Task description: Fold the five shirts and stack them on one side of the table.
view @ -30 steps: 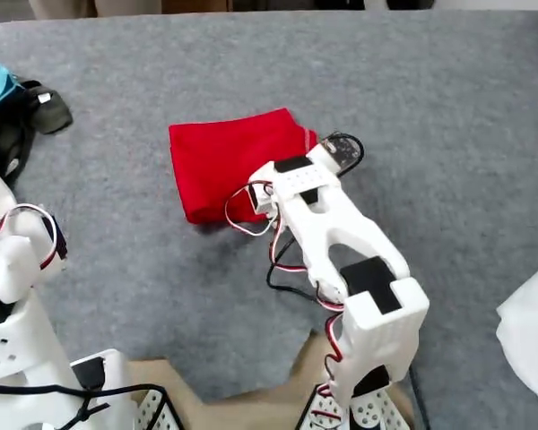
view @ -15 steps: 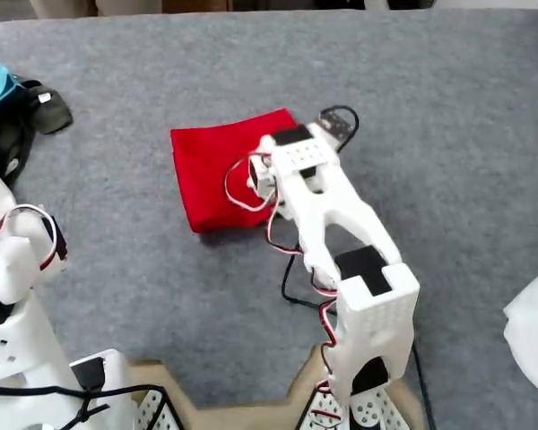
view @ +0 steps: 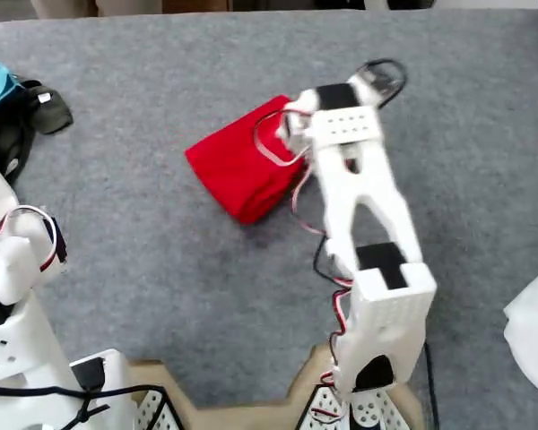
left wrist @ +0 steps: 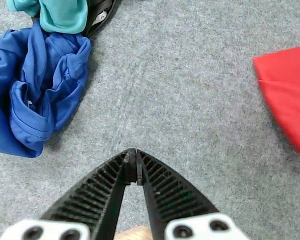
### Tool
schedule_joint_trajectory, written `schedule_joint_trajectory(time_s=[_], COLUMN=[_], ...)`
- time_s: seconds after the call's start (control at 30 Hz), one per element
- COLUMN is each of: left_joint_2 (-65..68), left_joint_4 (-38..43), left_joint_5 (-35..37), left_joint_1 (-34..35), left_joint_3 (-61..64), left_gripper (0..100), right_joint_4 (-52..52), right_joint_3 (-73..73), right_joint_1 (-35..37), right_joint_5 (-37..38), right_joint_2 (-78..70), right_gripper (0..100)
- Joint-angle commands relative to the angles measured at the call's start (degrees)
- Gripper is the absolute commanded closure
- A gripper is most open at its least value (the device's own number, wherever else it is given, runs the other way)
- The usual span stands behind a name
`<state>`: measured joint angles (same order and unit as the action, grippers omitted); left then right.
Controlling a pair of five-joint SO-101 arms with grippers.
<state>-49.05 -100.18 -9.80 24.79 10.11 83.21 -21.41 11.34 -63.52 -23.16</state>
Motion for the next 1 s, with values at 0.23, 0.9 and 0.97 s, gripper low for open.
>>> schedule_joint_trajectory(time_s=[0.23,0.9,0.97], left_joint_2=[-0.84,-0.75,-0.75], left_joint_4=[-0.53,-0.53,-0.53], left_joint_5=[-0.62,-0.62,-0.62], left_joint_1=[0.53,0.18,0.18], left_joint_3=[-5.63,-5.8,-5.89], left_gripper=[98,98,98], right_joint_4=[0.09,0.0,0.18], right_joint_3=[-9.8,-17.54,-17.8], right_joint_1=[-25.19,-74.95,-77.58], right_joint_5=[7.38,31.3,33.14], right_joint_2=[-0.04,-0.04,0.04], right_gripper=[99.3,99.3,99.3])
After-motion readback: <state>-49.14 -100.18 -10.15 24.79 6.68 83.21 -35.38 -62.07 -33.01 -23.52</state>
